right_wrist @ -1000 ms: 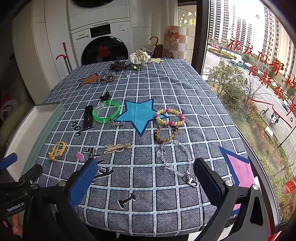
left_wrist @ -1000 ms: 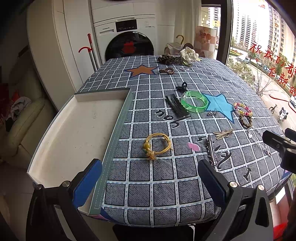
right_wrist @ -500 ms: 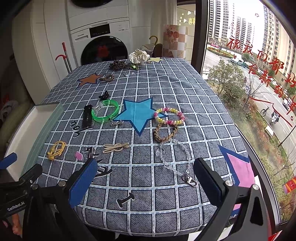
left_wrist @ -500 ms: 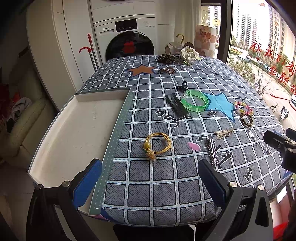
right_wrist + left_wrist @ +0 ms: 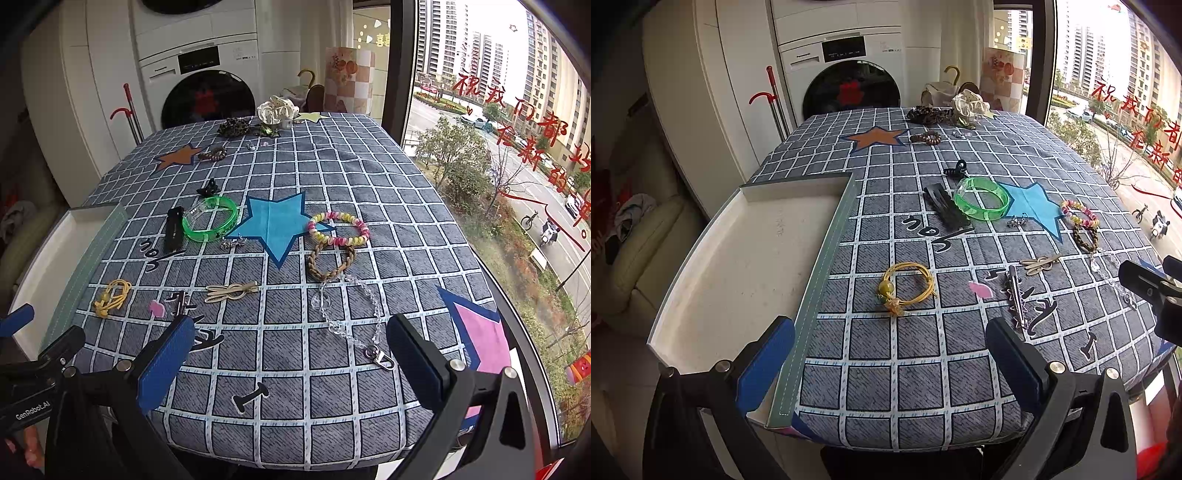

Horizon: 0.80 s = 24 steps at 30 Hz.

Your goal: Organize jewelry

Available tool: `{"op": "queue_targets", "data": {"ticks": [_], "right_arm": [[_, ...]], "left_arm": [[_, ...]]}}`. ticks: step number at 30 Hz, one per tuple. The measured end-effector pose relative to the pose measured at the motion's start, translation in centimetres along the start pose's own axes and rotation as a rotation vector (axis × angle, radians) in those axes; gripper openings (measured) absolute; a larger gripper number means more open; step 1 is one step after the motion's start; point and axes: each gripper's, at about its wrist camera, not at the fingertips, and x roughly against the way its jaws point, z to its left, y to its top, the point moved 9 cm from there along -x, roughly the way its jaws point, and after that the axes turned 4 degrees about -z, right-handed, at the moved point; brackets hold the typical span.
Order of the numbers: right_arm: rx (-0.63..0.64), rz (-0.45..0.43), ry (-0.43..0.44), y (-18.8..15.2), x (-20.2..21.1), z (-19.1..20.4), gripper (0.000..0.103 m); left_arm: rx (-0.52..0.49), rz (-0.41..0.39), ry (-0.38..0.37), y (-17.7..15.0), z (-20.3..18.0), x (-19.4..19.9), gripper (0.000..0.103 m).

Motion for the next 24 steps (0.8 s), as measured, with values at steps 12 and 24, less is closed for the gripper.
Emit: {"op": "queue_targets", "data": {"ticks": [12, 24], "right_arm": [[0.0, 0.0, -0.001, -0.01, -0.03, 0.01, 0.103], [-0.001, 0.0, -0.002, -0.03, -0.01, 0.01, 0.103]], "left_arm": [[0.0, 0.005, 0.007, -0.17, 0.11, -0.15, 0.103], [-0.005, 0.011, 0.012, -0.29, 0.03, -0.24, 0.103]]}}
